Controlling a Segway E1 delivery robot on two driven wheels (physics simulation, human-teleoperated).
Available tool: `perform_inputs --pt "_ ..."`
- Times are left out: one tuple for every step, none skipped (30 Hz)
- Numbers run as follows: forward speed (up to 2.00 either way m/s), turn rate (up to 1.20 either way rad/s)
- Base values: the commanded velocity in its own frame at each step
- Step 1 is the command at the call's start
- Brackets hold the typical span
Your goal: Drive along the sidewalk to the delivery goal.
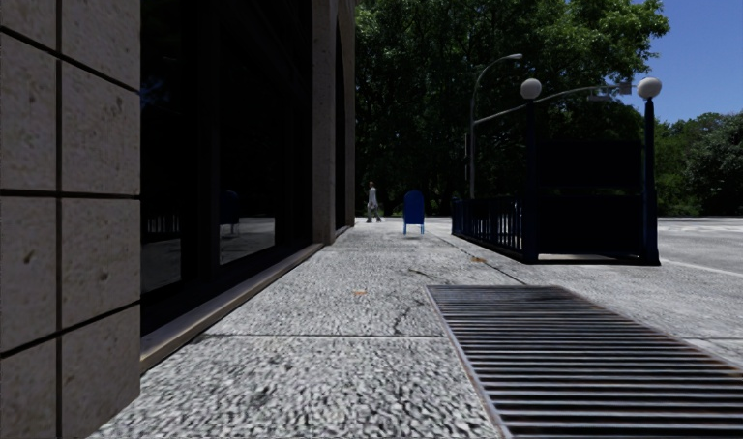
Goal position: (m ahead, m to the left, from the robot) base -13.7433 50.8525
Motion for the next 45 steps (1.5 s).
perform_inputs --pt "2.0 0.0" --pt "2.0 0.0" --pt "2.0 0.0" --pt "2.0 0.0" --pt "2.0 0.0" --pt "2.0 0.0" --pt "2.0 0.0" --pt "2.0 0.0" --pt "2.0 0.0" --pt "2.0 0.0" --pt "2.0 0.0" --pt "2.0 0.0" --pt "2.0 -0.02" --pt "2.0 -0.04" --pt "2.0 -0.06" --pt "2.0 -0.11" --pt "2.0 -0.11" --pt "2.0 -0.15" --pt "2.0 -0.16" --pt "2.0 -0.16" --pt "2.0 -0.16" --pt "2.0 -0.16" --pt "2.0 -0.16" --pt "2.0 -0.16" --pt "2.0 -0.06" --pt "2.0 -0.06" --pt "2.0 0.0" --pt "2.0 0.0" --pt "2.0 0.0" --pt "2.0 0.0" --pt "2.0 0.0" --pt "2.0 0.0" --pt "2.0 0.0" --pt "2.0 0.0" --pt "2.0 0.0" --pt "2.0 0.0" --pt "2.0 0.0" --pt "2.0 0.0" --pt "2.0 -0.04" --pt "2.0 -0.14" --pt "2.0 -0.14" --pt "2.0 -0.19" --pt "2.0 -0.2" --pt "2.0 -0.2" --pt "2.0 -0.2"
